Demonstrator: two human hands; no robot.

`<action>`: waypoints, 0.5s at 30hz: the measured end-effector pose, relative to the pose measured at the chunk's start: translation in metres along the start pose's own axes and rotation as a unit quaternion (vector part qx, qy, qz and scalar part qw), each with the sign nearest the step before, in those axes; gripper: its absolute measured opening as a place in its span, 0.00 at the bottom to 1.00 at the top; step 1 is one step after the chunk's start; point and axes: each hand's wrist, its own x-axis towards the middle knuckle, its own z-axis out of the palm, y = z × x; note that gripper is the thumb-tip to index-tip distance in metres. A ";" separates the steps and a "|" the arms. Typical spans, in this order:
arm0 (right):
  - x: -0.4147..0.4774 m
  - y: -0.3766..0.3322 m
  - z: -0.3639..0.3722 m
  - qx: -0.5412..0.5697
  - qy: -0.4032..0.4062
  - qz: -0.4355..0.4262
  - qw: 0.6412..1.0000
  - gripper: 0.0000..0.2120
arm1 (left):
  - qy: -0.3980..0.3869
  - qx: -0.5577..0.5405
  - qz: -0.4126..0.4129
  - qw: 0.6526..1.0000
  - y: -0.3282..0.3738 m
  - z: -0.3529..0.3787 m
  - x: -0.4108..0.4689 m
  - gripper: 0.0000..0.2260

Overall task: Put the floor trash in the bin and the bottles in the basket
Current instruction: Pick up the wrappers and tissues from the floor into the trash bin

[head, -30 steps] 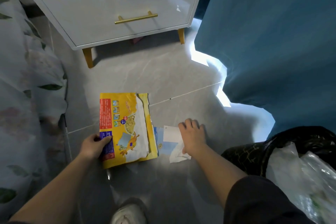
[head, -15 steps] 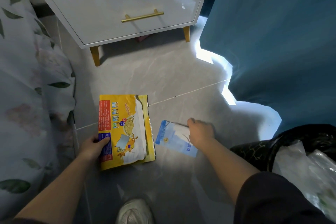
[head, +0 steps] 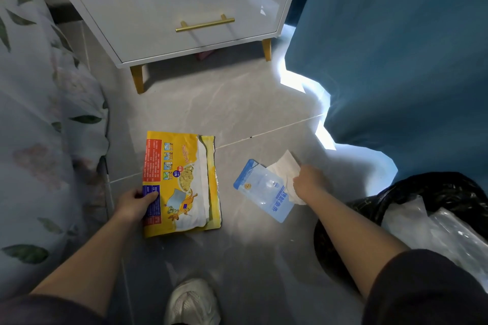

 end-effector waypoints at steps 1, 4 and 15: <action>-0.001 0.001 -0.002 -0.001 0.024 0.019 1.000 0.13 | 0.000 -0.001 0.000 1.000 0.000 0.001 0.000 0.15; -0.004 -0.002 -0.004 -0.016 0.104 0.062 0.992 0.12 | -0.002 0.002 0.002 1.000 0.000 0.002 -0.001 0.15; 0.002 0.005 0.009 0.102 0.131 0.030 0.986 0.09 | -0.003 -0.014 -0.006 1.000 -0.004 0.004 0.004 0.15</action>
